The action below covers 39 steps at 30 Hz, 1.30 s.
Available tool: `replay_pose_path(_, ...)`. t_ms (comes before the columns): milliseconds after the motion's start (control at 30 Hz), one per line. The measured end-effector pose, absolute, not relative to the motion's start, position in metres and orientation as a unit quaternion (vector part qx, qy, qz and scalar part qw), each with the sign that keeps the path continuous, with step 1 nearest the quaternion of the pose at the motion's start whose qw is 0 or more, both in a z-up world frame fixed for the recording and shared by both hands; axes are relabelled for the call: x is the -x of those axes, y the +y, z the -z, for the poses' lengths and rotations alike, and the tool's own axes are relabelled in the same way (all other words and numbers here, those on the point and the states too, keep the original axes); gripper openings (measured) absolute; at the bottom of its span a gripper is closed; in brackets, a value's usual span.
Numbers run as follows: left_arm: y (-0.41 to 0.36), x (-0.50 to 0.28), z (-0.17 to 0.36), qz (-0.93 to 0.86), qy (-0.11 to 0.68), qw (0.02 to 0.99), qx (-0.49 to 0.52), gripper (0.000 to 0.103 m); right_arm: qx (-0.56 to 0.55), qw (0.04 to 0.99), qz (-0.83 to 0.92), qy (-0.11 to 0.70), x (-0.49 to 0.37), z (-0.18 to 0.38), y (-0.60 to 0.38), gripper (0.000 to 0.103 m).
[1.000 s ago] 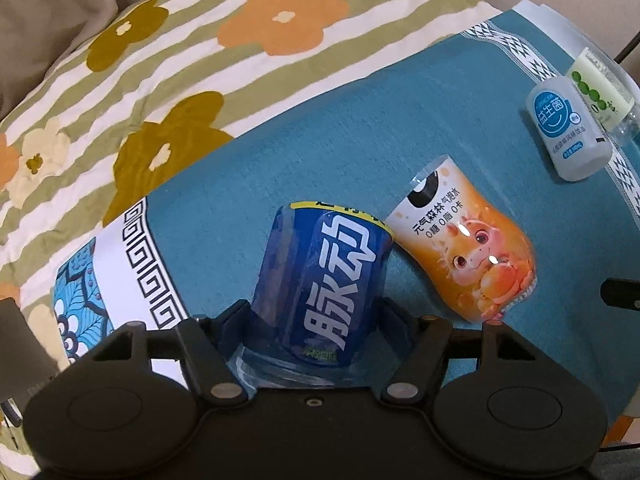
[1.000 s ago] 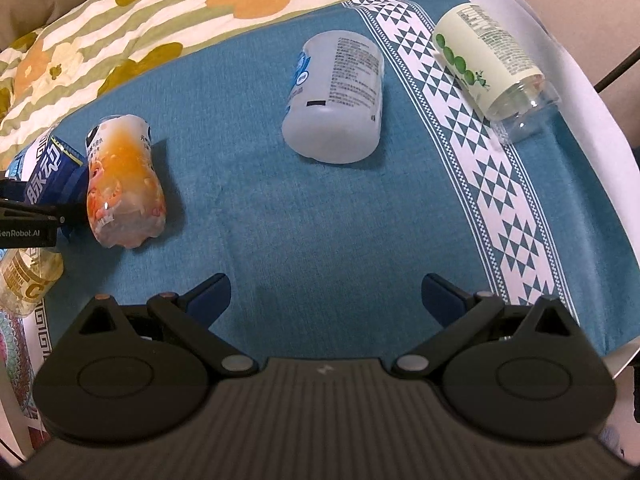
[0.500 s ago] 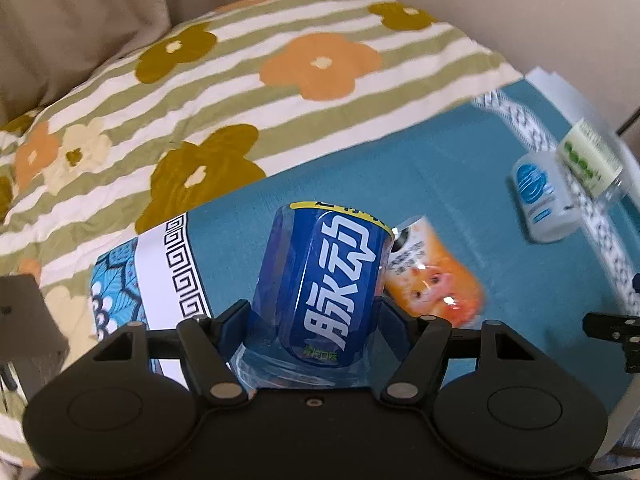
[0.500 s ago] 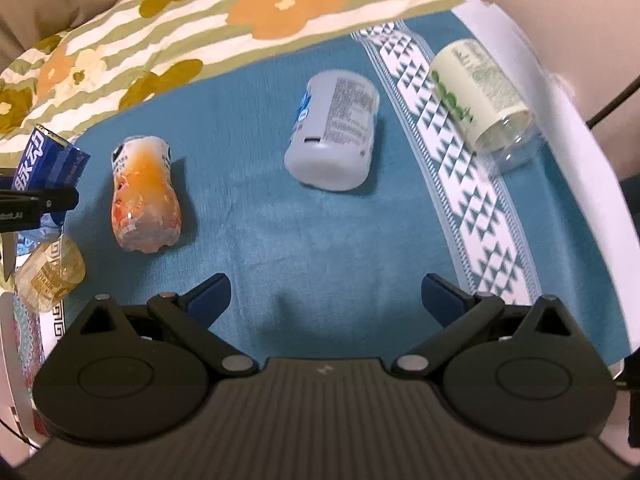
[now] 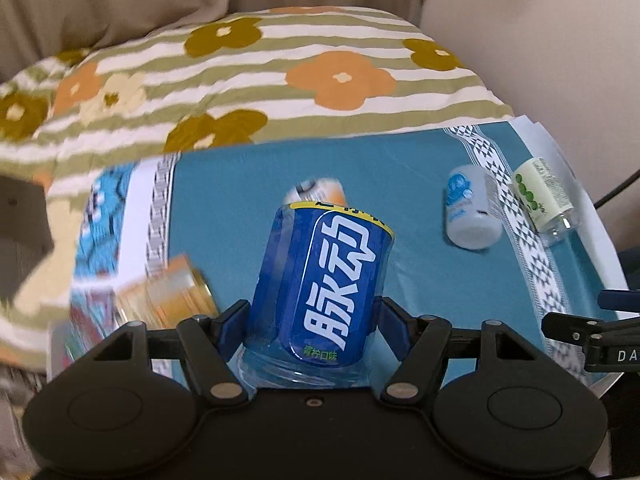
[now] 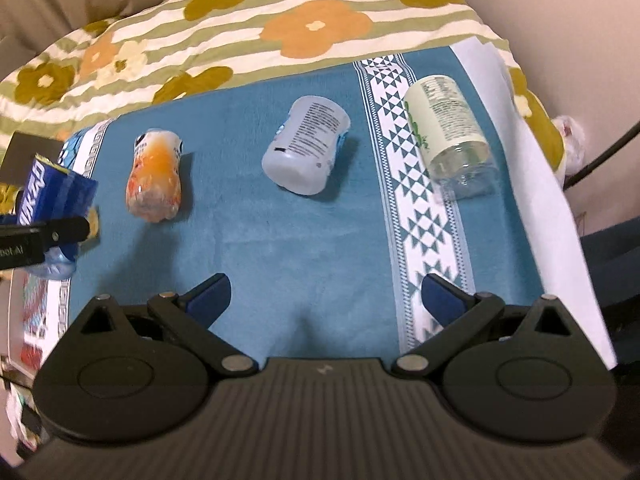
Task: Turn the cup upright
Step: 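Lift the blue cup with the left tool, set it down, open the left tool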
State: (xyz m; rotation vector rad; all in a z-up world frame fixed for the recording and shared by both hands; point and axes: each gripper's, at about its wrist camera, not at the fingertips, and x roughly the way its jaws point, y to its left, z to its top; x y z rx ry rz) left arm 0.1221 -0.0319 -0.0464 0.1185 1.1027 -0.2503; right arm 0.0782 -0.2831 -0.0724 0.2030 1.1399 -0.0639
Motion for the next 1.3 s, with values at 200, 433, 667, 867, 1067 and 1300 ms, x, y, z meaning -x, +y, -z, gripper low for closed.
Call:
replay_pose_path(200, -0.051, -0.094, 0.072, 0.086, 0.548, 0.832, -0.002, 0.073, -0.067, 0.835, -0.002, 0.546, -0.064, 0.083, -0.299, 0.103)
replay_pose_path(433, -0.076, -0.087, 0.106, 0.07, 0.577, 0.813, 0.028, 0.073, -0.067, 0.817, -0.017, 0.573, -0.057, 0.11, -0.31, 0.103)
replay_pose_path(667, -0.085, -0.087, 0.123, 0.053, 0.584, 0.809, 0.036, 0.073, -0.07, 0.807, -0.02, 0.586, -0.056, 0.123, -0.314, 0.103)
replay_pose_path(867, -0.089, -0.088, 0.13, 0.052, 0.587, 0.807, 0.039, 0.074, -0.079, 0.802, -0.012, 0.592, -0.055, 0.128, -0.317, 0.103)
replay_pose_path(1067, -0.092, -0.088, 0.127, 0.057, 0.577, 0.814, 0.03, 0.094, -0.076, 0.801, -0.009, 0.594, -0.053, 0.128, -0.315, 0.103)
replay_pose_path(1300, -0.093, -0.086, 0.119, 0.068, 0.569, 0.819, 0.01, 0.096, -0.078, 0.801, -0.004, 0.593, -0.051, 0.128, -0.314, 0.103)
